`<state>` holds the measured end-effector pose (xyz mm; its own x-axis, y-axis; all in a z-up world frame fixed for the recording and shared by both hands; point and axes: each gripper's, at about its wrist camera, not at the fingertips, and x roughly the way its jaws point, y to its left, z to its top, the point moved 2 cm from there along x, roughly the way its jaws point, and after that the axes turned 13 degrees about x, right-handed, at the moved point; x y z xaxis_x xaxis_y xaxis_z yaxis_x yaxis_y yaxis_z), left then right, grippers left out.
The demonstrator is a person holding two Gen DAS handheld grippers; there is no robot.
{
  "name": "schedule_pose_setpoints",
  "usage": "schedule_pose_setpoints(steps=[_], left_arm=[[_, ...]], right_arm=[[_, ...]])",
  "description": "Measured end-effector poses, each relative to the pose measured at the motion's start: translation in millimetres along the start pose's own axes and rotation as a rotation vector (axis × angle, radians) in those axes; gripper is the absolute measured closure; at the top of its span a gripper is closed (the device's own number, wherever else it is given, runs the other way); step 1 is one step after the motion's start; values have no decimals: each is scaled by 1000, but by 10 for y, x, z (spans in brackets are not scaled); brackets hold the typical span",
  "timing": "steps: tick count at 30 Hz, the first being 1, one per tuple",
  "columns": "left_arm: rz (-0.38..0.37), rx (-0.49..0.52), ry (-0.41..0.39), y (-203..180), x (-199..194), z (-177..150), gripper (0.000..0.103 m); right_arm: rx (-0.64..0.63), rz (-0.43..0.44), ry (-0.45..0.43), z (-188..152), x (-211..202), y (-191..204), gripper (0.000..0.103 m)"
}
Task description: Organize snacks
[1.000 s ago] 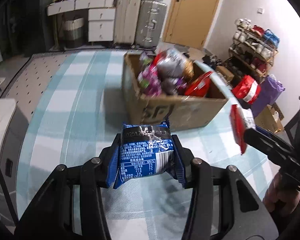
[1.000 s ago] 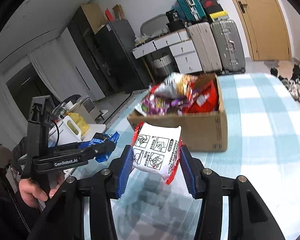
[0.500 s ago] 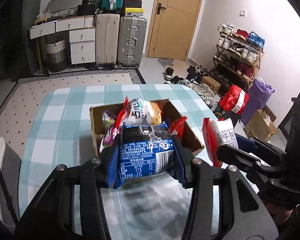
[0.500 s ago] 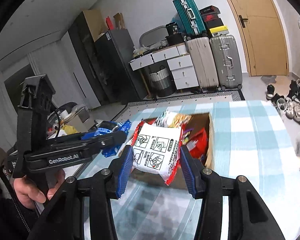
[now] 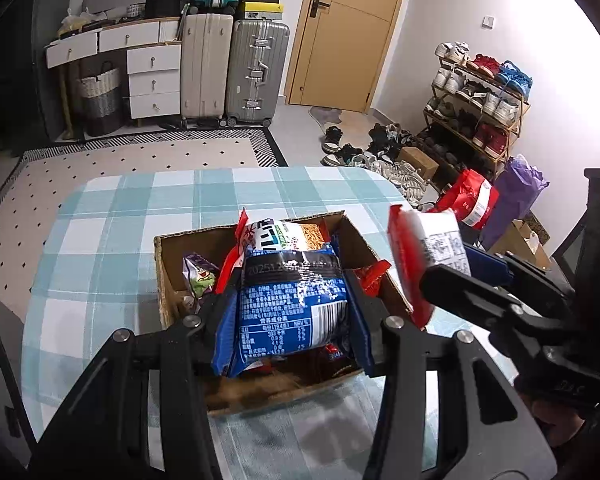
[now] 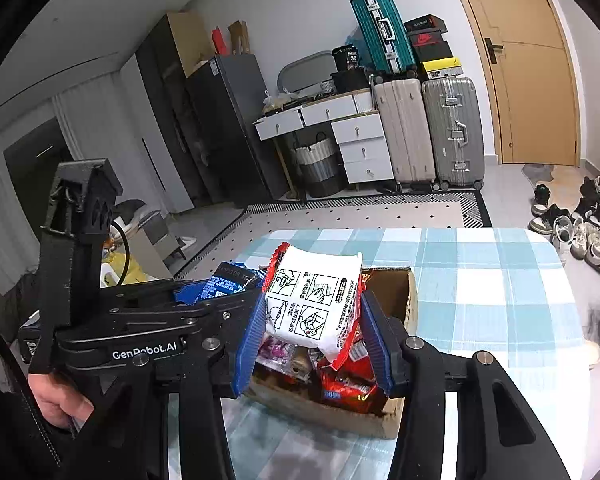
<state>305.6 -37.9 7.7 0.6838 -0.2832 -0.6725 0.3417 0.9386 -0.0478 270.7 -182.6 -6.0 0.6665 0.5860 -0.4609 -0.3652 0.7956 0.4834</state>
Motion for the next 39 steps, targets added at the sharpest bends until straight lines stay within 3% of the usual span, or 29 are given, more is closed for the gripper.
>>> schedule_pose_setpoints(steps=[16, 20, 22, 31, 39], left_arm=[[-44, -19, 22, 99, 363, -49, 57], [-40, -40, 22, 150, 367, -47, 38], [-37, -35, 7, 161, 335, -41, 37], [-12, -11, -22, 116, 131, -40, 36], [50, 0, -56, 99, -157, -123, 23]], right_arm=[[37, -14, 65, -47, 382, -215, 54], [33, -30, 86, -90, 473, -256, 48], [28, -38, 77, -86, 464, -253, 41], [19, -31, 14, -28, 272, -183, 39], [0, -33, -32, -41, 37, -50, 28]])
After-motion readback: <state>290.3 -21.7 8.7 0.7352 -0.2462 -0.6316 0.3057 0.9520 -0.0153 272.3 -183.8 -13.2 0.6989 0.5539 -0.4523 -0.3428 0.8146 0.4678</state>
